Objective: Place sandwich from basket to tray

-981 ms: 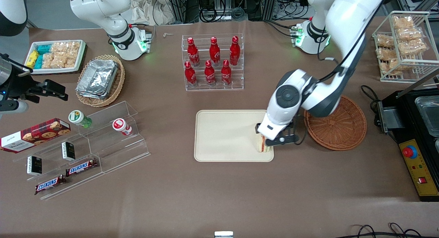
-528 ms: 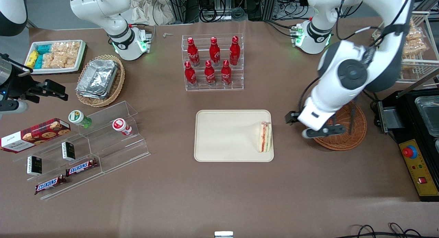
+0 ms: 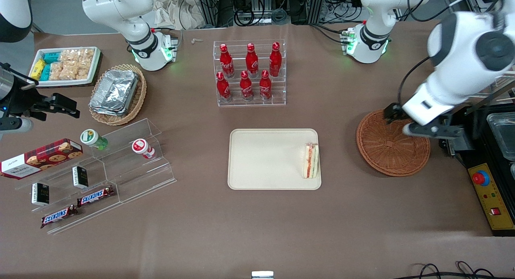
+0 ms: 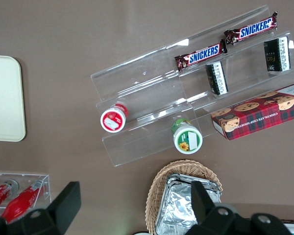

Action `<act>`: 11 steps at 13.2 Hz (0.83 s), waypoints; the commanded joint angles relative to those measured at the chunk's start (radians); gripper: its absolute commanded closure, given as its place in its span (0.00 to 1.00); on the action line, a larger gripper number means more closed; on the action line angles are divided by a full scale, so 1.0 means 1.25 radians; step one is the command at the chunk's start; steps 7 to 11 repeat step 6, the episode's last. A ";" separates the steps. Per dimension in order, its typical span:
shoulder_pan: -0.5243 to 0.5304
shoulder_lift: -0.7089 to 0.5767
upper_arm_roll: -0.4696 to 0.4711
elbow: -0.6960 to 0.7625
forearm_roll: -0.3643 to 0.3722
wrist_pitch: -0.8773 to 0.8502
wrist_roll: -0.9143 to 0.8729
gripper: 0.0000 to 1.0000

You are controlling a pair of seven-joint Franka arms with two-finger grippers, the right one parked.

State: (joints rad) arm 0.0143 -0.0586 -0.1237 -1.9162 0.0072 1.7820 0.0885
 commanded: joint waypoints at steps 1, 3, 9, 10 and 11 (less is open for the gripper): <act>-0.010 -0.016 0.088 0.042 -0.017 -0.095 0.196 0.00; -0.010 -0.002 0.104 0.070 -0.016 -0.112 0.245 0.00; -0.027 0.083 0.090 0.203 -0.016 -0.165 0.191 0.00; -0.027 0.083 0.090 0.203 -0.016 -0.165 0.191 0.00; -0.027 0.083 0.090 0.203 -0.016 -0.165 0.191 0.00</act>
